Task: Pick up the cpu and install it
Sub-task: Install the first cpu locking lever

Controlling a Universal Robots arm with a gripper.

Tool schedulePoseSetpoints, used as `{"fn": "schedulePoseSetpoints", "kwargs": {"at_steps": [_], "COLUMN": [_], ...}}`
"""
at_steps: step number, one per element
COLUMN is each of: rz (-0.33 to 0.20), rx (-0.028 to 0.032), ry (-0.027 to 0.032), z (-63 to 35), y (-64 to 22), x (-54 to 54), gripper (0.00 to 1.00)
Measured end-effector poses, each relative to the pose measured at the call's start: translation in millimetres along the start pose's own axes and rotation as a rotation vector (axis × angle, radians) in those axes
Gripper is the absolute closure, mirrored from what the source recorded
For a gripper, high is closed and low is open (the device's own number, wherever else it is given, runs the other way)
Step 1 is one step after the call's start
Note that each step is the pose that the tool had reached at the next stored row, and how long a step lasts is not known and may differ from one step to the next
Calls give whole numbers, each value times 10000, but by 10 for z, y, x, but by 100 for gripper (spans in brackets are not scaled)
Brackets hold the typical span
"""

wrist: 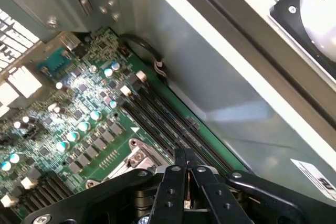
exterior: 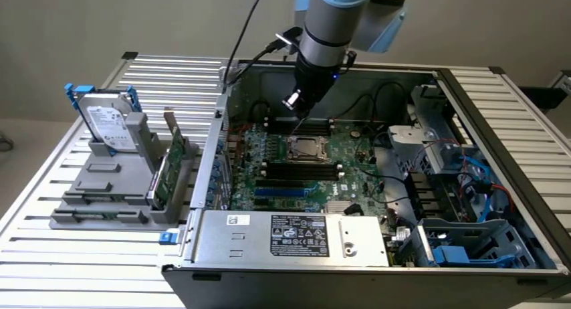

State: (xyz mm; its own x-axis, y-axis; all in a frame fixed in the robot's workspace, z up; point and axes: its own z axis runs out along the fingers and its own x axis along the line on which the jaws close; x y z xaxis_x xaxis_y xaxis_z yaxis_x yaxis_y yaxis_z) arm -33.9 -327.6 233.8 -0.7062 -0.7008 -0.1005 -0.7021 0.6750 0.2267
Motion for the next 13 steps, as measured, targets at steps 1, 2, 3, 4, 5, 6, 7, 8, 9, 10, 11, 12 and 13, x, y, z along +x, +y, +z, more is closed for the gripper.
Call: {"fn": "schedulePoseSetpoints", "kwargs": {"at_steps": [1,2,3,4,5,6,7,8,9,10,11,12,13], "rz": [-2,-4,-3,-2,-3,-4,-3,-3,-3,-2,-2,-3,-5], "rx": [-4,-12,-18,-17,-18,-18,-19,-18,-19,-18,-19,-19,-18], "ry": [7,13,18,19,18,19,19,19,19,20,18,19,19], "z": [2,4,6,5,5,5,3,2,0,-3,-5,-7,-8], "y": [17,34,50,55,54,53,49,45,37,28,19,11,5], "x": [18,35,50,59,61,63,67,70,75,80,84,84,82], "gripper": [89,89,89,89,89,89,89,89,89,89,89,89,89]}}
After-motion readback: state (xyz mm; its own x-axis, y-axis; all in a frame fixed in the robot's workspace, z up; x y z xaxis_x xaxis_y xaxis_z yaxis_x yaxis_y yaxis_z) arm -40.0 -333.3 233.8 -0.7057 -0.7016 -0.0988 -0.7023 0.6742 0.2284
